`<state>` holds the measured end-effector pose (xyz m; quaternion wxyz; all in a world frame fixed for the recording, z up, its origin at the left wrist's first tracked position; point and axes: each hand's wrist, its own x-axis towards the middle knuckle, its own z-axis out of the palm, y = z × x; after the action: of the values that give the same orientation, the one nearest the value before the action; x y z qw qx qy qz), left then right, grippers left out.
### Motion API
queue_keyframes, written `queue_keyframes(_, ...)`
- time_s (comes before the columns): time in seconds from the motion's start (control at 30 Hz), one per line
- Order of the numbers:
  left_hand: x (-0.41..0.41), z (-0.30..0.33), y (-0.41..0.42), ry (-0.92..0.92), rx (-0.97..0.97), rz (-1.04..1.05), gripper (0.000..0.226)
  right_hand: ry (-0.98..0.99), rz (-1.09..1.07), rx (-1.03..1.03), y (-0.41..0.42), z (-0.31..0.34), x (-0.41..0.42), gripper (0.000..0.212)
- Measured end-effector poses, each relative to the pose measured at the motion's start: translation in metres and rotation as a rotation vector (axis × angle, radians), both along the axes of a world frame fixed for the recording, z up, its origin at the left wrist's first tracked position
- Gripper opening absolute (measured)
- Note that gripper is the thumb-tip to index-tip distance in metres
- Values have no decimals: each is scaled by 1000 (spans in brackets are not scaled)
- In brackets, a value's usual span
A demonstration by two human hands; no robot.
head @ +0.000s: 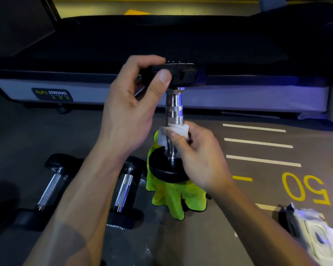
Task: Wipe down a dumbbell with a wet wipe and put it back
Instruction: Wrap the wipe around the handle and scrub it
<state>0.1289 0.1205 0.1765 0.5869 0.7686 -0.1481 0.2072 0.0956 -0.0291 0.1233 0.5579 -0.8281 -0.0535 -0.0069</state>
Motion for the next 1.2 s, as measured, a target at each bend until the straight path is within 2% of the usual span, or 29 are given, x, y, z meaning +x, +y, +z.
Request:
queue_keyframes(0.07,1,0,0,1,-10,7,20,36,-12,120,4,12,11,30)
queue_keyframes(0.13,2,1,1,4,-10,2,22,-4,-74,296,10,24,26,29)
queue_keyframes(0.2,2,1,1,12,3,-5,22,-80,-101,347,16,28,30,27)
queue_keyframes(0.27,3,1,3,9,4,7,21,-102,-65,241,19,19,20,31)
queue_keyframes(0.33,3,0,4,5,-11,7,19,-35,-12,99,16,10,9,35)
queue_keyframes(0.4,2,-1,3,7,-22,-2,19,1,-33,72,11,14,7,34)
queue_keyframes(0.53,1,1,-2,1,-15,10,20,-188,-133,220,15,39,7,26)
queue_keyframes(0.57,1,1,-3,1,-14,15,20,-209,-105,181,20,38,0,26)
queue_keyframes(0.63,1,1,-4,1,-17,25,21,-266,-74,22,29,21,-19,43)
queue_keyframes(0.73,-1,0,-3,1,-14,49,21,-459,-46,-161,27,-11,-35,60)
queue_keyframes(0.9,-2,1,-2,5,2,54,23,-580,-93,-135,16,0,-10,58)
queue_keyframes(1.1,-2,-1,4,6,-28,36,19,-698,195,-458,1,-44,-36,43)
queue_keyframes(1.2,-5,-2,3,4,-22,16,18,-651,174,-422,-9,-42,-41,35)
